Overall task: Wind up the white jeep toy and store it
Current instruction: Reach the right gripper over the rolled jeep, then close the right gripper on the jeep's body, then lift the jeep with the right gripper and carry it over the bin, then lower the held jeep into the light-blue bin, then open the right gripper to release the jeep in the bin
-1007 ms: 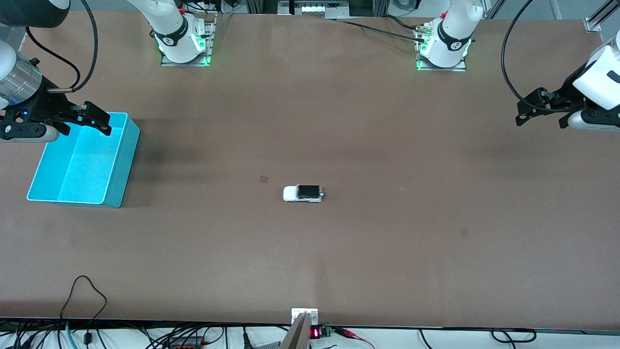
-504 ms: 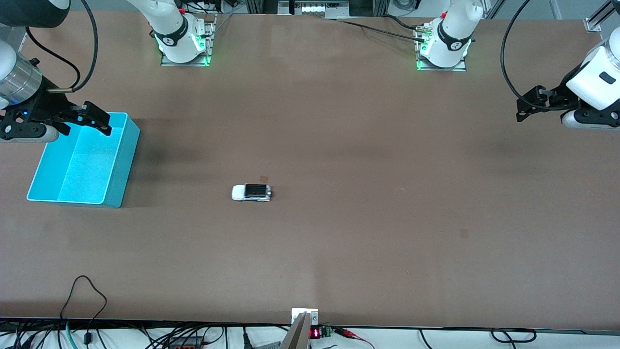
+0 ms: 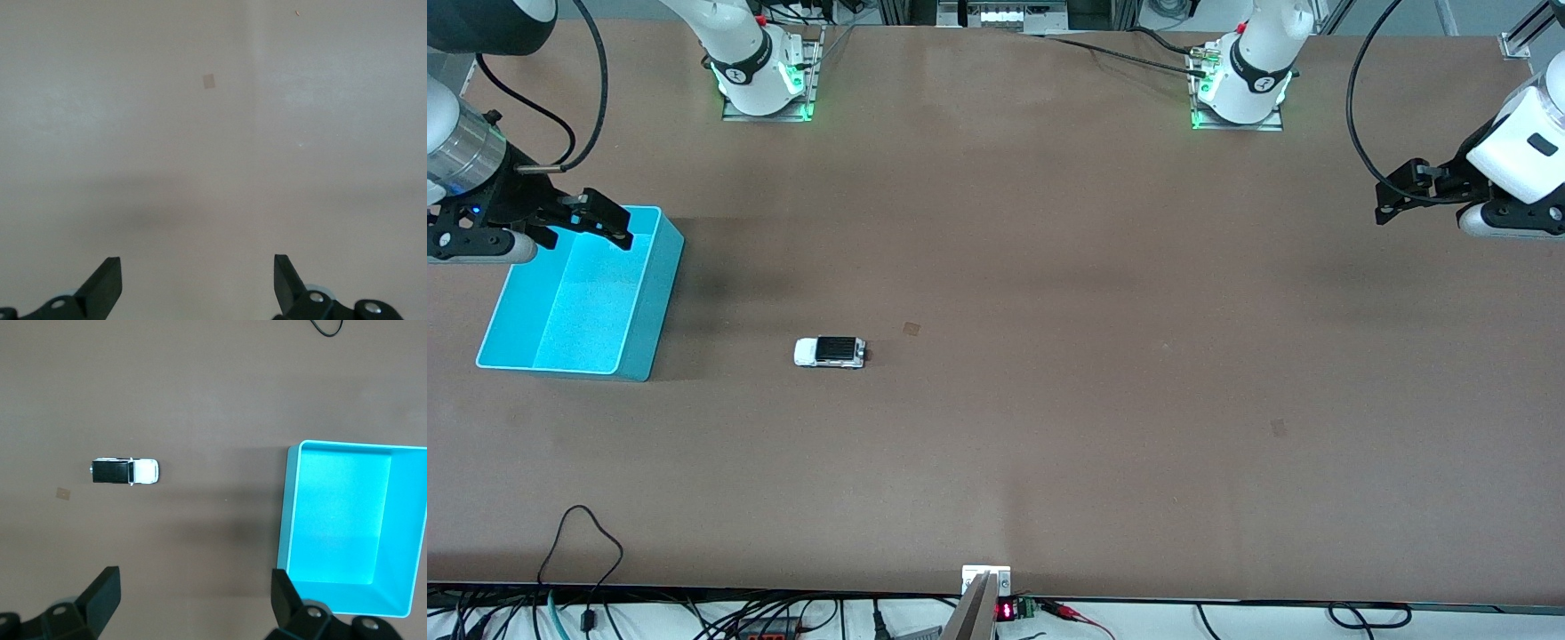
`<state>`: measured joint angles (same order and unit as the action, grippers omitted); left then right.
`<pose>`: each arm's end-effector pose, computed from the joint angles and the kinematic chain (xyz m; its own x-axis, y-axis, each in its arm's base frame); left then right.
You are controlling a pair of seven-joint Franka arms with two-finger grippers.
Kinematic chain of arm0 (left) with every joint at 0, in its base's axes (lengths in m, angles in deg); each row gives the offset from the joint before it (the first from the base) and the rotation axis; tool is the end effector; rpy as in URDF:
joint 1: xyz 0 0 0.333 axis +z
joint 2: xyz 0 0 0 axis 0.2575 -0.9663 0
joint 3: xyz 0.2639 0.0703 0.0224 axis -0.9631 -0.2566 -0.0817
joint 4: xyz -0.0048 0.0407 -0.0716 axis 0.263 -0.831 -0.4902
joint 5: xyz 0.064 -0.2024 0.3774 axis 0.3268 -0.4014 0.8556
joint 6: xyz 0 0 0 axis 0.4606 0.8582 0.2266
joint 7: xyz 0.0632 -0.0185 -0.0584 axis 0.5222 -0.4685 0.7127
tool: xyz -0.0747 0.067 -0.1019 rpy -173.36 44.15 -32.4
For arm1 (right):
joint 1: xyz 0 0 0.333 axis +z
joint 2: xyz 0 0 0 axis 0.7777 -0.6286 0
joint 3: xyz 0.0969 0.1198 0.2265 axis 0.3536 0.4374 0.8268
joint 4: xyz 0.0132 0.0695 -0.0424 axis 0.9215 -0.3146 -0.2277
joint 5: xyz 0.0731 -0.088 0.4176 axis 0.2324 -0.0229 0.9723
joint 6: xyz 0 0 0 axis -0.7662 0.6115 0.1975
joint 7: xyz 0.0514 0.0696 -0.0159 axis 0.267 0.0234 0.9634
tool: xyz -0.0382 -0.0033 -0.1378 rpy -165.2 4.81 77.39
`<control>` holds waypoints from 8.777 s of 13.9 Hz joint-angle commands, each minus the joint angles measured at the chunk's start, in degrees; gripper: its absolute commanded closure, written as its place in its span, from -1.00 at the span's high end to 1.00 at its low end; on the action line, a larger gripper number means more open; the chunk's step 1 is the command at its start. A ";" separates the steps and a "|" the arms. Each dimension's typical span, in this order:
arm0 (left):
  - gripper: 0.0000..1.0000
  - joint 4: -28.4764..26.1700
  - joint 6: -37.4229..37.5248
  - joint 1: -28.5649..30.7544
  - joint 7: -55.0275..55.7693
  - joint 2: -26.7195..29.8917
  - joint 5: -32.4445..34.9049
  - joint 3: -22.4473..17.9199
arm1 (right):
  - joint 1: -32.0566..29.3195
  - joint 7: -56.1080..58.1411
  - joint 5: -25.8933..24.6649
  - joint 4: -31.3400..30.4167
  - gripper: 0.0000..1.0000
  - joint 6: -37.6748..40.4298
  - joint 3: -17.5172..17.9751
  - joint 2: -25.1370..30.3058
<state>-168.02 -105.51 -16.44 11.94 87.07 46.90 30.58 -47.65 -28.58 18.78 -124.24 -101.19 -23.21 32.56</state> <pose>0.5861 -0.0233 0.5272 0.9985 -0.0484 -0.0269 -0.0492 -0.9984 -0.0280 0.6108 0.0421 0.4920 0.9999 -0.0024 0.0139 -0.0025 -1.0000 0.0088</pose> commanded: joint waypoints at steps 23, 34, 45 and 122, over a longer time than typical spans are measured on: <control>1.00 2.01 2.22 -0.76 0.82 -0.79 0.97 0.29 | 11.98 73.98 1.90 -7.66 1.00 -28.96 0.39 -24.00; 1.00 2.01 2.22 -0.76 0.47 -0.79 0.97 0.29 | 12.16 76.97 4.10 -11.11 1.00 -42.96 0.92 -30.15; 1.00 2.01 2.22 -0.41 0.12 -0.79 0.88 0.29 | 13.04 77.06 4.02 -11.63 -0.81 -44.81 1.19 -31.82; 1.00 2.10 1.78 -1.20 0.12 -0.88 1.23 0.55 | 15.59 5.36 1.99 0.13 1.00 -1.86 -23.00 -3.52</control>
<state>-167.70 -104.48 -17.18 11.94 87.02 46.91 31.08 -31.66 -19.51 20.06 -128.21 -108.21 -48.02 29.12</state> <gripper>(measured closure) 0.000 0.000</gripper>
